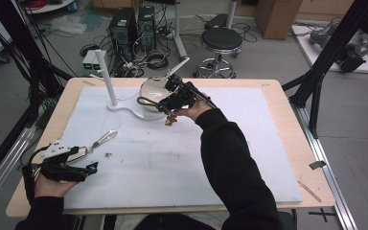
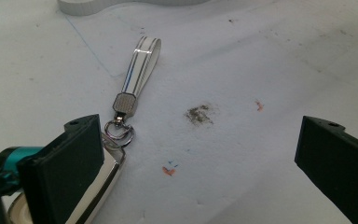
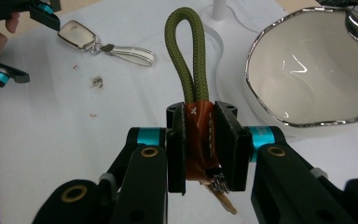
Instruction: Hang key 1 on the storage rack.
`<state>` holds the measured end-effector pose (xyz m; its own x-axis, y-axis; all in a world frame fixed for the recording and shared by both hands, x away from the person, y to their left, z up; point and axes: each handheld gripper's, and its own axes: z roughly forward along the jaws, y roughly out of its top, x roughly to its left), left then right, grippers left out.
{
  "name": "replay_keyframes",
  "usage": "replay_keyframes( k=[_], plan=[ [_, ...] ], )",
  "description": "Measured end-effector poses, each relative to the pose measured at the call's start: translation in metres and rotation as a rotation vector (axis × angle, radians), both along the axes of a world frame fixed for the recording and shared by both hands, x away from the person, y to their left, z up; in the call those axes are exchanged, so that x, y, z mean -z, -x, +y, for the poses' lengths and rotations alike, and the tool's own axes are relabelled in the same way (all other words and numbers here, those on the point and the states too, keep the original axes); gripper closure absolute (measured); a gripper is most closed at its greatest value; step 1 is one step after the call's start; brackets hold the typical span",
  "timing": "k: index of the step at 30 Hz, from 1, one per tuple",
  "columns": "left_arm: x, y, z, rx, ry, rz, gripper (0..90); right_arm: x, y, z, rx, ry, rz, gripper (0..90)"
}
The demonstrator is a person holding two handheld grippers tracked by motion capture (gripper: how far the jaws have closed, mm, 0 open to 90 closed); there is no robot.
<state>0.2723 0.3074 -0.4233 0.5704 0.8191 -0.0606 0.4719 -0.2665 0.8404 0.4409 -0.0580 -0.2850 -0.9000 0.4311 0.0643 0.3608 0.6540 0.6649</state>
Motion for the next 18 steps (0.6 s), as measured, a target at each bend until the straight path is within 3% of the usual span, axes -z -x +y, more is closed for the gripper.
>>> replay_keyframes(
  k=[18],
  plan=[
    [0.001, -0.002, 0.0, 0.001, 0.006, 0.004, 1.7, -0.019, -0.013, 0.047, -0.053, 0.011, -0.019, 74.8]
  ],
)
